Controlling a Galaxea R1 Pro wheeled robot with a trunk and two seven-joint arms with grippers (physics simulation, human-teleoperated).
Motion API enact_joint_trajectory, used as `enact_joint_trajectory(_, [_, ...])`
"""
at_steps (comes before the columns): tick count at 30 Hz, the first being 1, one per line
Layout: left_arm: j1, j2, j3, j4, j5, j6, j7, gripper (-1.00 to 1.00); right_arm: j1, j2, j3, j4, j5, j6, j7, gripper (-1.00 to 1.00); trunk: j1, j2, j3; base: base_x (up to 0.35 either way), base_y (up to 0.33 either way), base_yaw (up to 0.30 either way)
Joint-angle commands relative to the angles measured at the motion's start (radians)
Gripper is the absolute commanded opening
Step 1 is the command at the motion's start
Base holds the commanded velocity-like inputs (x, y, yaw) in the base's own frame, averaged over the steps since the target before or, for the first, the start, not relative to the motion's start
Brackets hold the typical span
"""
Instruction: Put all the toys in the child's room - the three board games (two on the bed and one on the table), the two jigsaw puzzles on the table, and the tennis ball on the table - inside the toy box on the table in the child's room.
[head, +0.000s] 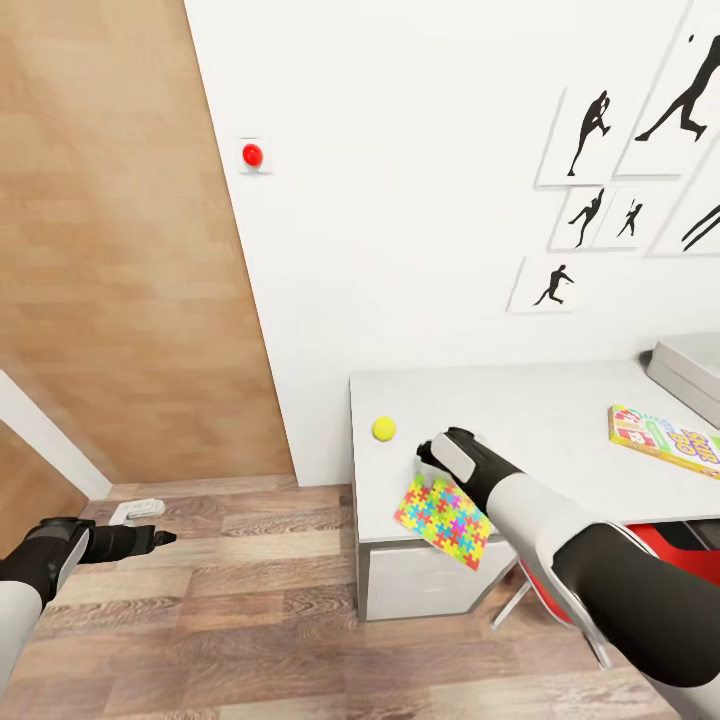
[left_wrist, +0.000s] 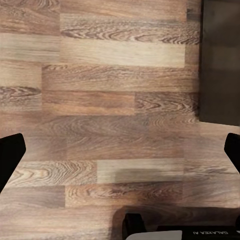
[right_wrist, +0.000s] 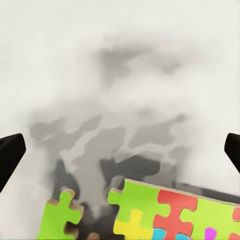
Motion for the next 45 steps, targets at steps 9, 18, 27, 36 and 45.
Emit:
enact_joint_trajectory(9, [-0.001, -0.001, 0.008, -0.001, -0.010, 0.006, -0.007, 1.00, -0.001, -0.026, 0.004, -0.019, -0.008, 0.032, -0.005, 1.00, 0.000, -0.001, -0.001, 0.000, 0.000, 0.000])
enact_joint_trajectory(18, [-0.001, -0.001, 0.008, -0.001, -0.010, 0.006, -0.008, 1.00, -0.003, -0.036, 0.003, -0.030, -0.012, 0.038, -0.005, 1.00, 0.000, -0.001, 0.003, 0.000, 0.000, 0.000])
enact_joint_trajectory(27, [-0.001, 0.000, 0.010, -0.001, -0.010, 0.006, -0.014, 1.00, -0.004, -0.039, 0.001, -0.116, -0.011, 0.086, -0.010, 1.00, 0.000, -0.001, 0.017, 0.000, 0.000, 0.000])
enact_joint_trajectory(36, [-0.001, 0.002, 0.010, -0.001, -0.010, 0.007, -0.017, 1.00, -0.003, -0.040, -0.033, -0.187, -0.011, 0.126, -0.045, 1.00, 0.000, -0.001, 0.031, 0.000, 0.000, 0.000])
enact_joint_trajectory(45, [-0.001, 0.002, 0.010, -0.001, -0.010, 0.006, -0.019, 1.00, -0.001, -0.040, -0.073, -0.240, -0.011, 0.163, -0.071, 1.00, 0.000, -0.001, 0.046, 0.000, 0.000, 0.000])
